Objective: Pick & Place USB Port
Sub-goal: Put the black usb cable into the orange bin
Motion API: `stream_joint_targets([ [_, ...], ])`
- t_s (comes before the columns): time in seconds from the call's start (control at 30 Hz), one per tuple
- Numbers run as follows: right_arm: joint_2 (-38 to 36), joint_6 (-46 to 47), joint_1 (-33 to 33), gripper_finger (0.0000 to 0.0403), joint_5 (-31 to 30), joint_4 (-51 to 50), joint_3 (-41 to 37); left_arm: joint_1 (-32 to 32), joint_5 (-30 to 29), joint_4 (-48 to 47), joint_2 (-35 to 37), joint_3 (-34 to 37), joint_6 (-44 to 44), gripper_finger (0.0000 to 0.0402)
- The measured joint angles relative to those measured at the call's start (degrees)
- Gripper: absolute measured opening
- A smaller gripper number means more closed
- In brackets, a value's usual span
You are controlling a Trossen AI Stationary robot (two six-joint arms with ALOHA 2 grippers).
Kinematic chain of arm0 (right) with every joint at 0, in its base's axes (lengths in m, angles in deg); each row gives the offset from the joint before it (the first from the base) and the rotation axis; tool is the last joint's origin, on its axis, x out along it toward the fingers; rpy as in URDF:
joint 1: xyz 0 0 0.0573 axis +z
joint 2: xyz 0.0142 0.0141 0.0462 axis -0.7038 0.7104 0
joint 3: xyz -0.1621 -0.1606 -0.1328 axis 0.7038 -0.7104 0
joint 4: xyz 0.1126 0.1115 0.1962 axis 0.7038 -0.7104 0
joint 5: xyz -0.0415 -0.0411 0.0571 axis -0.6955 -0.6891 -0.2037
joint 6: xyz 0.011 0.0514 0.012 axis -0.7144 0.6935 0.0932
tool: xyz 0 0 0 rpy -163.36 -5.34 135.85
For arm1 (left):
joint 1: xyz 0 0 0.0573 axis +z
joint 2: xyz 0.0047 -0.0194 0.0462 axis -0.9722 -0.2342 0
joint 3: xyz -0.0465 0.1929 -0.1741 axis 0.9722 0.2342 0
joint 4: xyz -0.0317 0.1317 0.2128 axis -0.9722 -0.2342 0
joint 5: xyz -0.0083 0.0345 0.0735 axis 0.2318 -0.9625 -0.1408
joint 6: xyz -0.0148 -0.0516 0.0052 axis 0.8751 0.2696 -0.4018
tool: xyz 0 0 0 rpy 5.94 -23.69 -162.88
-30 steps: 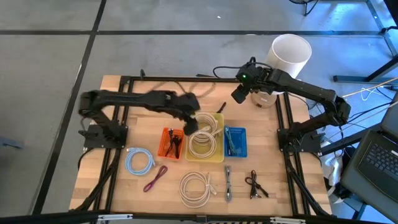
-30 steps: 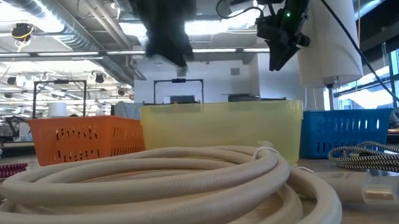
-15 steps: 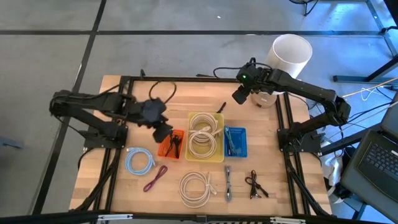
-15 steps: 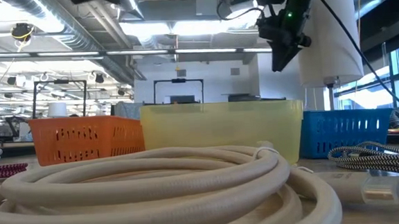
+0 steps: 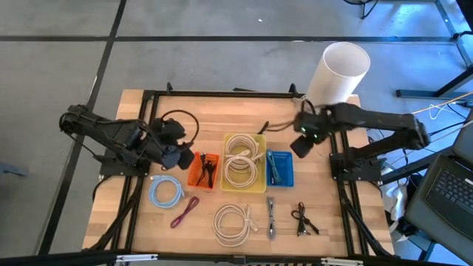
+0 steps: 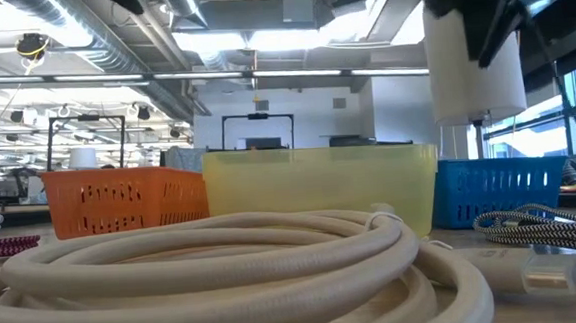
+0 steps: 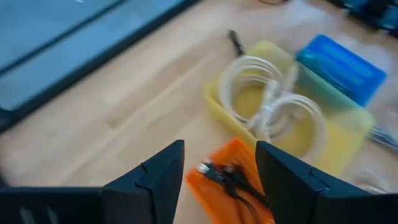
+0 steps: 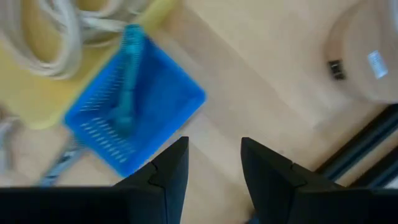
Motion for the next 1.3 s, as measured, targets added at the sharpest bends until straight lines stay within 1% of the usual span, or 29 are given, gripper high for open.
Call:
stream_joint_targets([
  [0.1,-3.24,8.89,6.08,0.0149,-4.61,0.09,0.0,2.53,-1.81,-1.0,0.01,0.0,-1.54,0.0192],
  [0.17,-4.75,14.91,9.24,0.0149,-8.3,0.03,0.0,4.52,-1.91,-1.03,0.09,0.0,-3.27,0.0192],
  [0.2,-5.36,17.88,10.59,0.0149,-9.03,-0.09,0.0,5.62,-1.59,-1.03,0.11,0.0,-4.08,0.0191],
  [0.3,-5.87,25.02,14.5,0.0149,-9.35,-0.71,0.0,8.93,-0.12,-1.06,0.11,0.0,-6.58,0.0189],
  [0.5,-3.84,41.53,24.75,0.0149,-8.25,-2.95,0.0,15.5,-1.37,-0.89,0.11,0.0,-11.9,0.0187],
  [0.63,-0.49,53.03,31.84,0.0148,-8.06,-3.11,0.0,20.91,-1.22,0.65,0.11,-0.01,-17.04,0.0185],
  [0.7,1.78,57.4,34.98,0.0148,-7.86,-3.12,0.0,23.89,0.42,3.92,0.11,-0.01,-21.81,0.0183],
  [0.77,4.4,61.33,37.81,0.0148,-6.35,-2.87,0.0,26.85,3.16,8.15,0.11,-0.02,-27.48,0.0182],
  [0.9,9.63,66.26,42.6,0.0148,-0.8,-0.11,0.0,32.68,8.4,16.54,0.11,-0.01,-37.59,0.0182],
  [1.0,13.14,70.42,45.52,0.0148,2.02,4.03,0.0,36.55,11.81,21.46,0.11,-0.02,-42.7,0.0182],
  [1.13,17.85,75.13,48.3,0.0148,2.24,9.64,0.0,41.2,14.93,25.53,0.11,-0.02,-46.96,0.018],
  [1.3,24.13,77.53,49.69,0.0148,3.97,12.74,0.0,45.37,18.01,29.62,0.11,-0.02,-50.09,0.0177],
])
